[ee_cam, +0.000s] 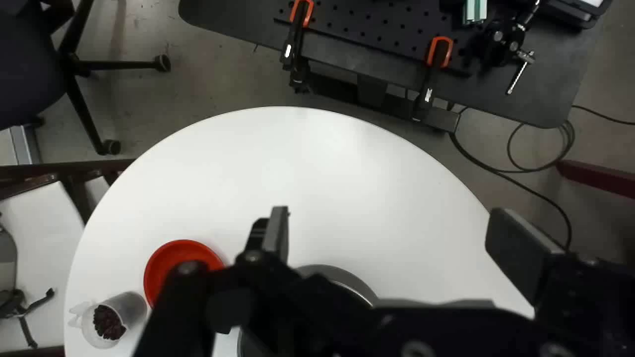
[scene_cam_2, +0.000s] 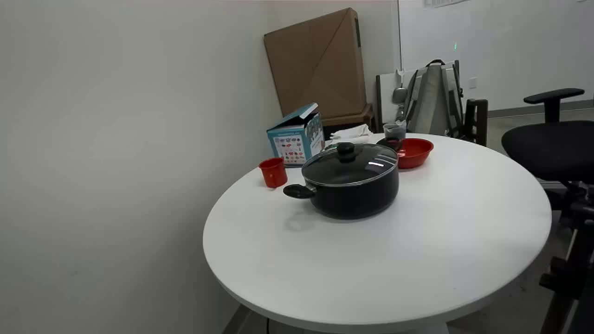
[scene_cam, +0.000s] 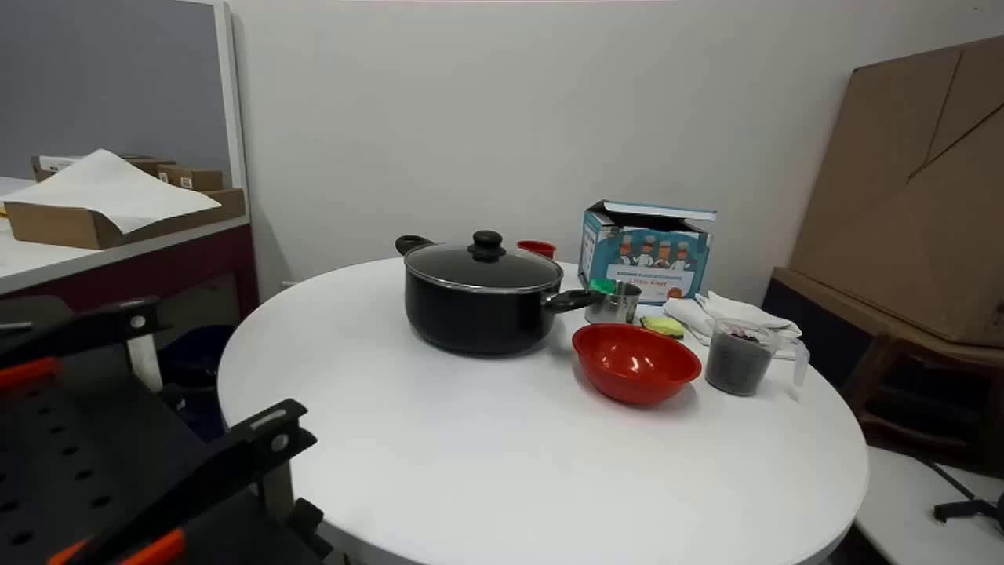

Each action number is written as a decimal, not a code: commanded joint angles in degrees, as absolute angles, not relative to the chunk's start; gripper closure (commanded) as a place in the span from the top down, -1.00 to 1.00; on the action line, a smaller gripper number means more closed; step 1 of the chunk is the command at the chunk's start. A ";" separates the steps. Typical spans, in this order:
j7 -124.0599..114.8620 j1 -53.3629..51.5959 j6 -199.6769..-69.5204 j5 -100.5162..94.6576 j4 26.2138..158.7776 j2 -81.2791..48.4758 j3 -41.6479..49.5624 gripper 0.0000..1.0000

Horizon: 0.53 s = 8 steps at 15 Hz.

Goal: Remove the lid from the pot.

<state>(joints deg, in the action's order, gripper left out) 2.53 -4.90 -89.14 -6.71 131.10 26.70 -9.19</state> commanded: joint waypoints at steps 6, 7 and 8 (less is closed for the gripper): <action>-1.73 -4.93 -99.58 -6.81 133.24 26.00 -7.71 1.00; -3.39 -4.45 -103.86 -7.57 133.91 25.27 -7.78 1.00; -4.67 -3.89 -108.69 -8.32 134.61 23.82 -7.75 1.00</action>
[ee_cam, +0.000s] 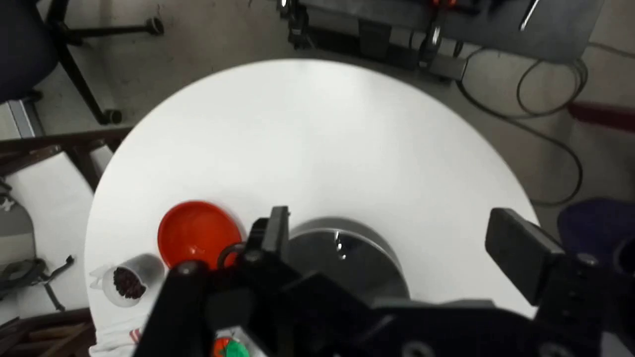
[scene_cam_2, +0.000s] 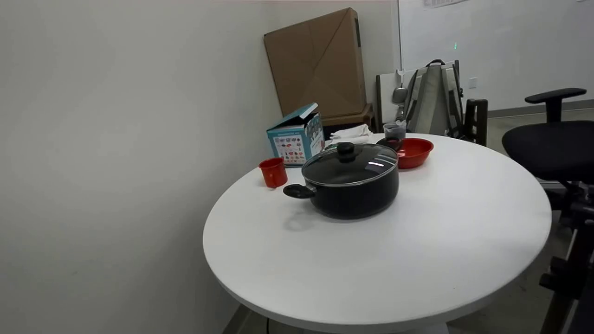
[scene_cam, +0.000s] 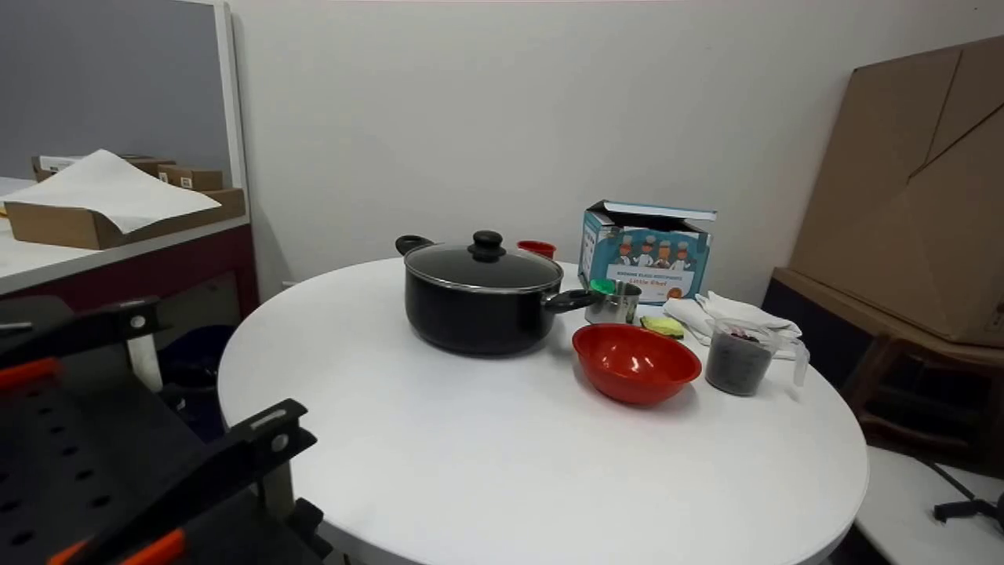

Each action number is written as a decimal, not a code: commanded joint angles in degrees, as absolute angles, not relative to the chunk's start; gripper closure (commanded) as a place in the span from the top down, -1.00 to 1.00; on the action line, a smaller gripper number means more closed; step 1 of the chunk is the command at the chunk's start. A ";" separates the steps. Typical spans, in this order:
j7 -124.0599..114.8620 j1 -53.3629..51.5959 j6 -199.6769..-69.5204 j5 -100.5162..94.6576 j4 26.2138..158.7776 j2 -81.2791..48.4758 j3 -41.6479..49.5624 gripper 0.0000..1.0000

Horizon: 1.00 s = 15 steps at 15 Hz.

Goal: Remove the lid from the pot.

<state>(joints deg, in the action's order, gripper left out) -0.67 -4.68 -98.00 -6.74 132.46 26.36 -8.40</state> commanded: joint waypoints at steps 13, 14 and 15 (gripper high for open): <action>-14.70 -1.13 -129.75 -15.36 122.00 -6.75 -5.84 1.00; -14.42 -1.57 -129.54 -15.18 119.54 -9.37 -5.56 1.00; -14.18 -2.04 -129.18 -14.87 117.27 -11.64 -5.25 1.00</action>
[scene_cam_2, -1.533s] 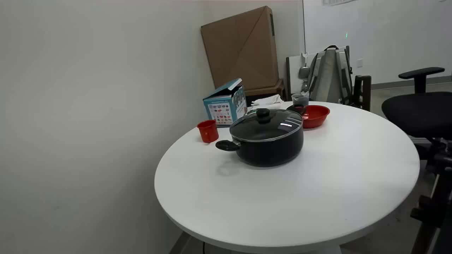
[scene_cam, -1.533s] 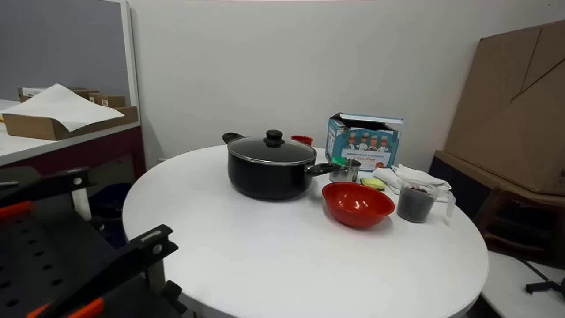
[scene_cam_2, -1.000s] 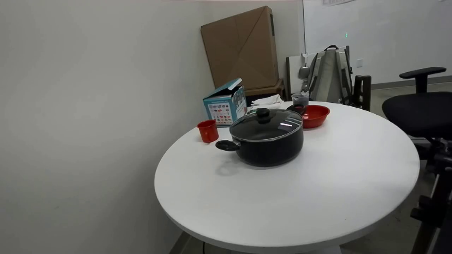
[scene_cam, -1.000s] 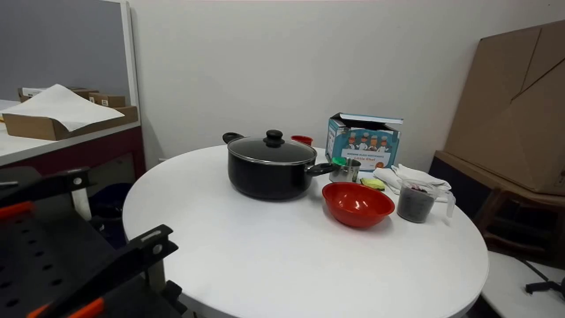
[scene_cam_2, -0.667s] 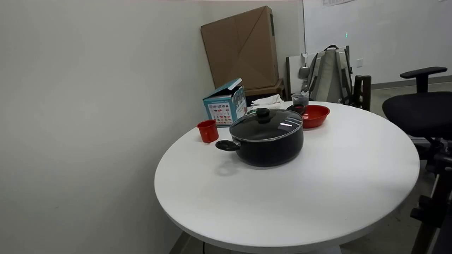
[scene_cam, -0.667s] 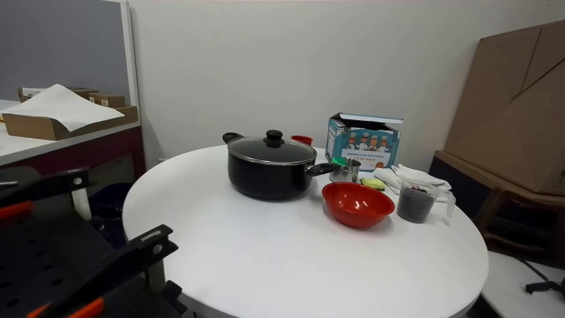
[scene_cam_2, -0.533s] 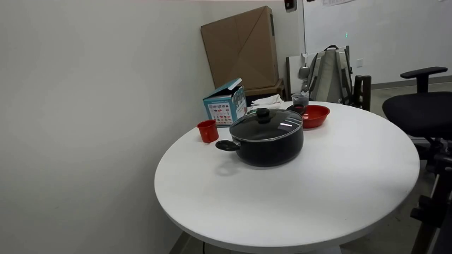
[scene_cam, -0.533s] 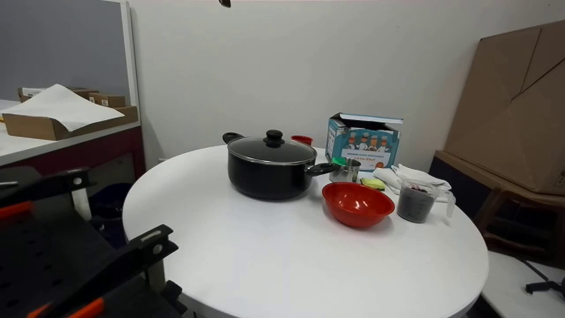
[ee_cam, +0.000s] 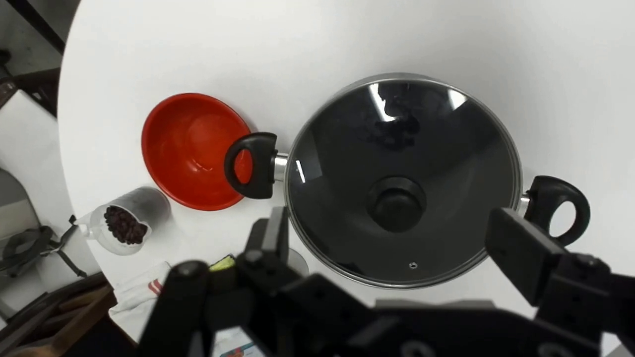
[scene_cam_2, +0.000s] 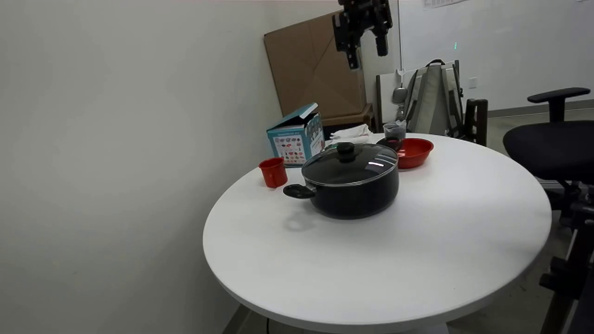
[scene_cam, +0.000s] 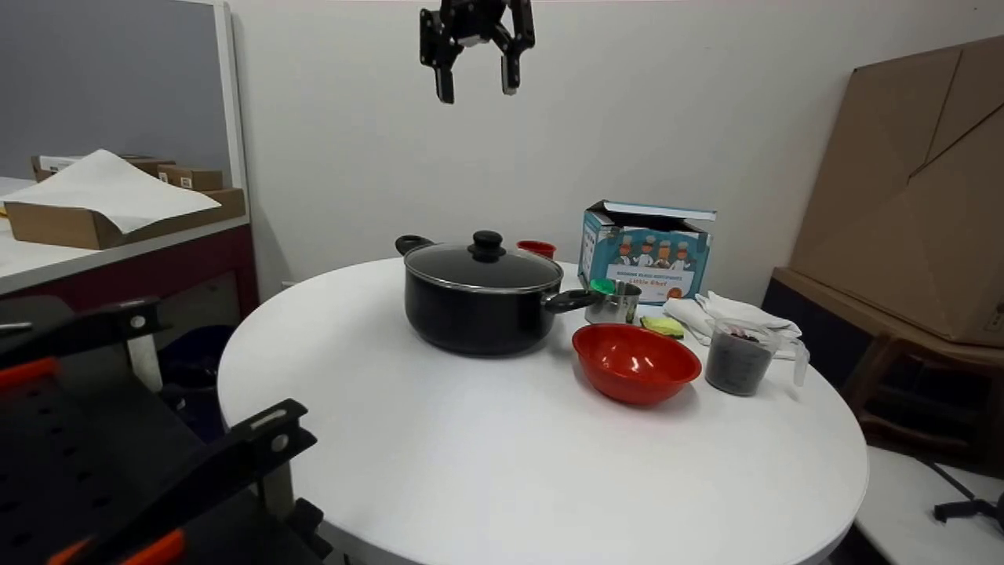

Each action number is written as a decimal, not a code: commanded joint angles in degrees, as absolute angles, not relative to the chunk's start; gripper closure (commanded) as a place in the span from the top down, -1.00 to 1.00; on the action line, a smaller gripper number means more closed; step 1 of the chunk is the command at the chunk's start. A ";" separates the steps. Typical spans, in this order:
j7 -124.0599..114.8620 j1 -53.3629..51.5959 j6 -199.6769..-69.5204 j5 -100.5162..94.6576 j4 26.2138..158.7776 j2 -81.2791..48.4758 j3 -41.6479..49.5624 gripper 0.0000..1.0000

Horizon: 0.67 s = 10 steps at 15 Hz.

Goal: Remove the lid from the pot.

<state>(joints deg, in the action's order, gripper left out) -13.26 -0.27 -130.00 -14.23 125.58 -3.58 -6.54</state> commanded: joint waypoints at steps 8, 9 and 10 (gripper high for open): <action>-12.16 -5.88 -127.72 -13.37 102.99 -28.68 -3.06 1.00; -11.96 -6.17 -127.63 -13.25 101.86 -30.18 -2.79 1.00; -11.72 -6.42 -127.35 -13.12 100.63 -31.53 -2.54 1.00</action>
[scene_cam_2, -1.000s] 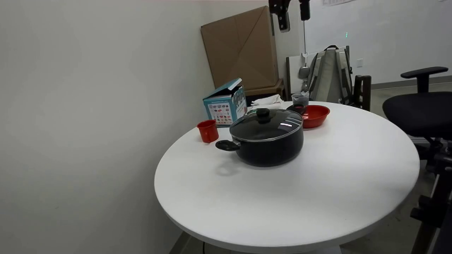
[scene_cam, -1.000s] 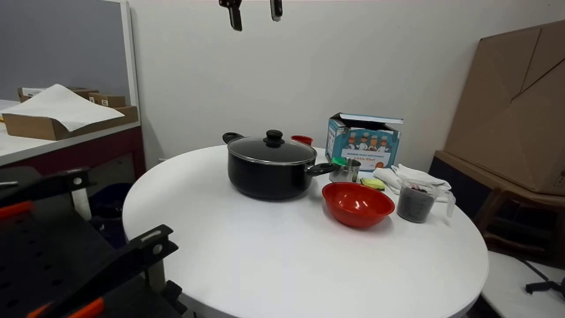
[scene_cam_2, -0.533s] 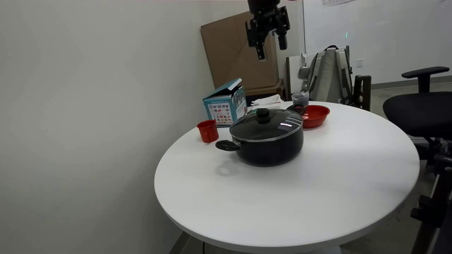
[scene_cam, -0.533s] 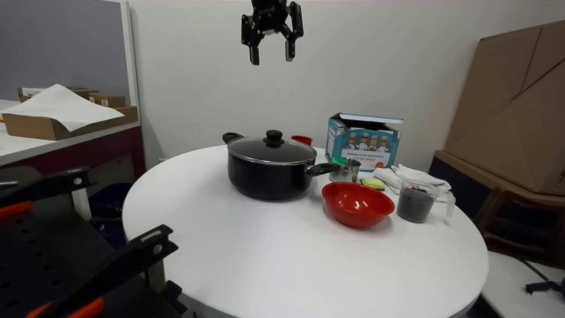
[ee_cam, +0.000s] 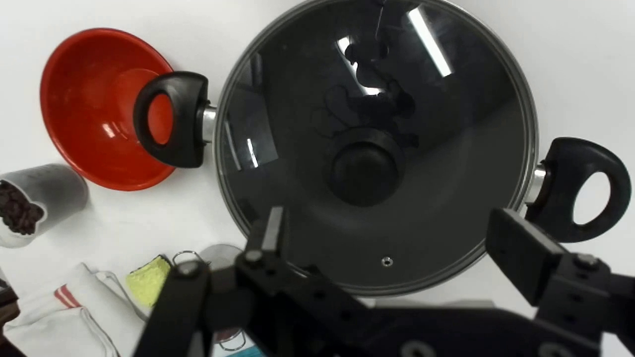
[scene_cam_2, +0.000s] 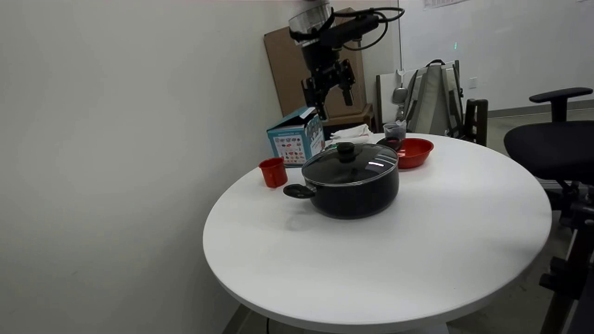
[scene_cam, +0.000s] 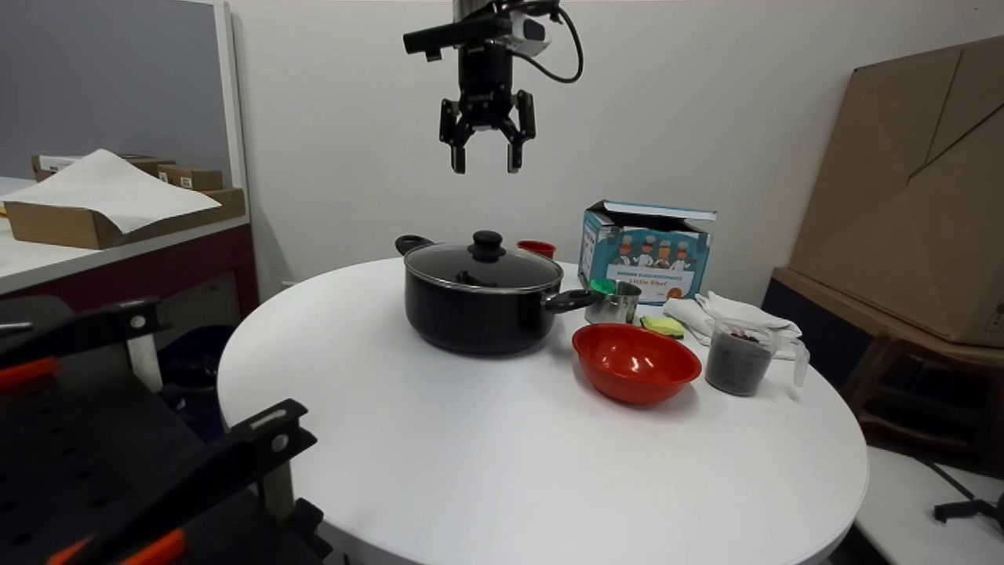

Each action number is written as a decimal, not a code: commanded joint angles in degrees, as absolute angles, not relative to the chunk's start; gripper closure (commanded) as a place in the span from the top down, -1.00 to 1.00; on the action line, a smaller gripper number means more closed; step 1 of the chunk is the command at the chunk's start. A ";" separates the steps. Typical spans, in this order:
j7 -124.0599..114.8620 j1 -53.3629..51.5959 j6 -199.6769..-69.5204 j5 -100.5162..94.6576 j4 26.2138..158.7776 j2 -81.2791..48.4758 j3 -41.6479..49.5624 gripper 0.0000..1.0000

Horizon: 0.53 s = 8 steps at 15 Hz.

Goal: Remove the lid from the pot.

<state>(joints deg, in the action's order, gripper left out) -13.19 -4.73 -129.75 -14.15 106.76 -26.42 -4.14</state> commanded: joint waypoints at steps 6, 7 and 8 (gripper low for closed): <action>-10.60 -6.55 -125.21 -12.54 97.14 -35.90 -1.05 1.00; -10.47 -6.46 -124.74 -12.51 97.24 -36.01 -0.85 1.00; -10.42 -6.42 -124.40 -12.53 97.40 -36.08 -0.66 1.00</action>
<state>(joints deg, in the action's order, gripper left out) -12.09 -5.71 -126.88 -13.78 99.54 -34.73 -1.88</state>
